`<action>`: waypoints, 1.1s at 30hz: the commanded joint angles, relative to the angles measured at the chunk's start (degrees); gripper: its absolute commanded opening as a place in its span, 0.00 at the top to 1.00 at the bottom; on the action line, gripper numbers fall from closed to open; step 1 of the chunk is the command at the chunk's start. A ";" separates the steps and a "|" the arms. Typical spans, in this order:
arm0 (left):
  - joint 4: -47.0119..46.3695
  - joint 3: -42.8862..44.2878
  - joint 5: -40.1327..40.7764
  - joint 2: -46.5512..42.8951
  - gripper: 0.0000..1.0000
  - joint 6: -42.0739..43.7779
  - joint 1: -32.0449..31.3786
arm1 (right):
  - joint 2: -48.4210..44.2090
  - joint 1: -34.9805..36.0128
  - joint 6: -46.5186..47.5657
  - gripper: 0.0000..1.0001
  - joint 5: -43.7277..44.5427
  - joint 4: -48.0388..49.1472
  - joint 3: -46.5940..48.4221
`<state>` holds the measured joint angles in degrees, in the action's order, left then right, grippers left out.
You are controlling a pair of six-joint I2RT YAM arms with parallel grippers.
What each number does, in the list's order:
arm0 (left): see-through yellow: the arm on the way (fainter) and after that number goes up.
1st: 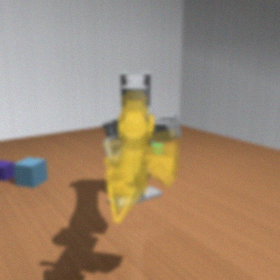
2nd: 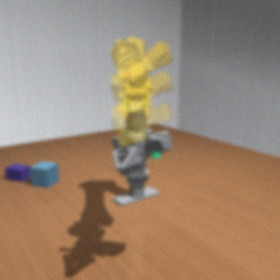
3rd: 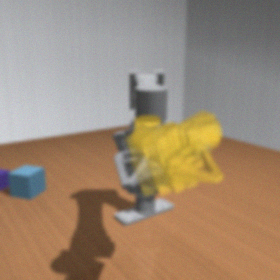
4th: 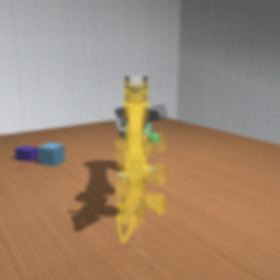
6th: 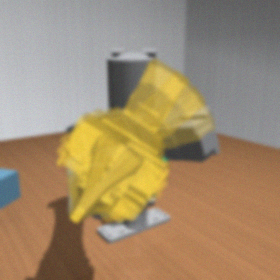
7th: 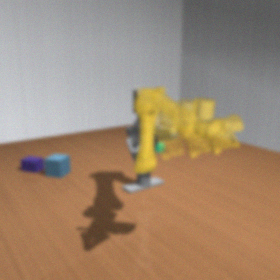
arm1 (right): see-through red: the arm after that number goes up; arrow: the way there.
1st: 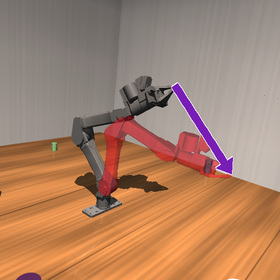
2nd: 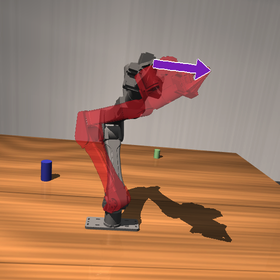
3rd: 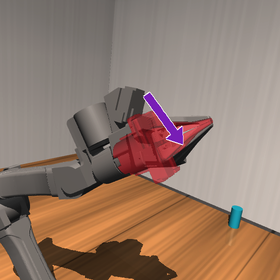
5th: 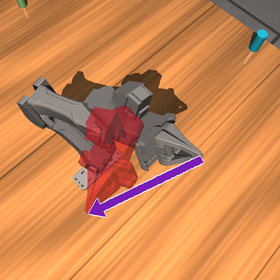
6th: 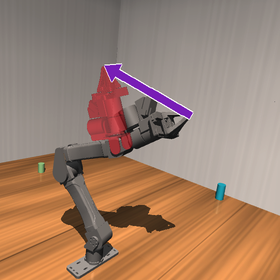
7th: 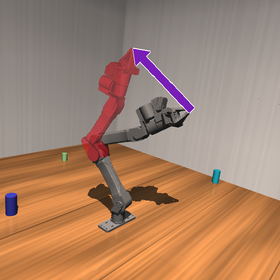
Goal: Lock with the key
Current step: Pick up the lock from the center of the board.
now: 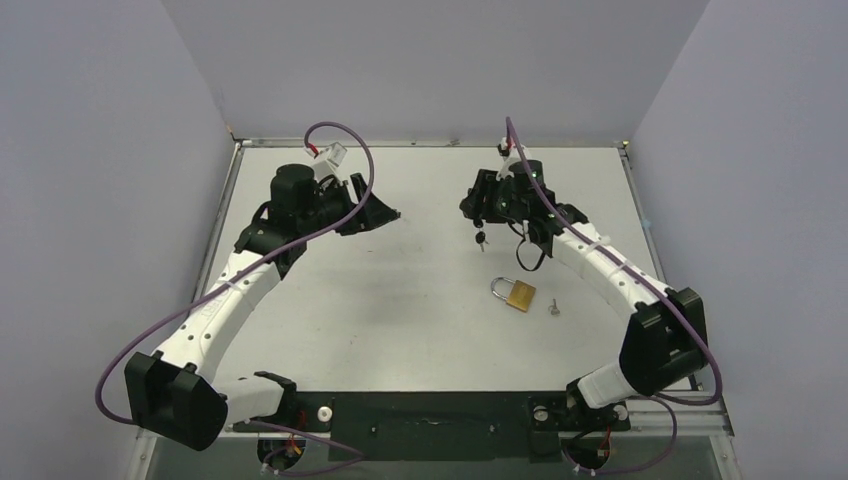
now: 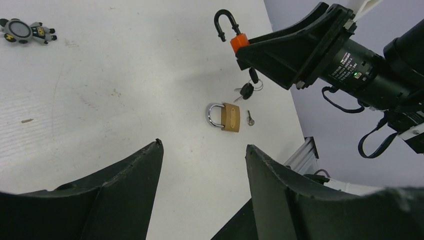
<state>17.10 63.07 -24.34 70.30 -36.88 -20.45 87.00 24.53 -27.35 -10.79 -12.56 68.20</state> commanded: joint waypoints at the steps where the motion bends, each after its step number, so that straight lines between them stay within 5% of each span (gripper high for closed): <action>1: -0.34 3.43 -6.05 -2.00 0.41 4.74 0.34 | -9.54 0.41 1.43 1.00 -9.49 6.32 -3.23; 9: -5.24 3.64 -17.12 -4.28 0.42 8.92 -0.36 | -20.65 0.56 0.83 1.00 -29.59 6.52 -8.89; 18: -11.92 3.66 -27.89 -5.98 0.45 6.64 -1.27 | -30.57 2.62 -12.41 1.00 -43.22 20.44 -15.20; 33: -13.47 3.12 -37.66 -7.13 0.52 6.22 -6.85 | -32.78 10.99 -7.97 1.00 -43.53 13.02 -10.41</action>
<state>6.07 64.03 -58.11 64.49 -32.27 -24.82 53.47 33.76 -39.22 -54.70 0.75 52.99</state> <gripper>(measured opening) 0.489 0.455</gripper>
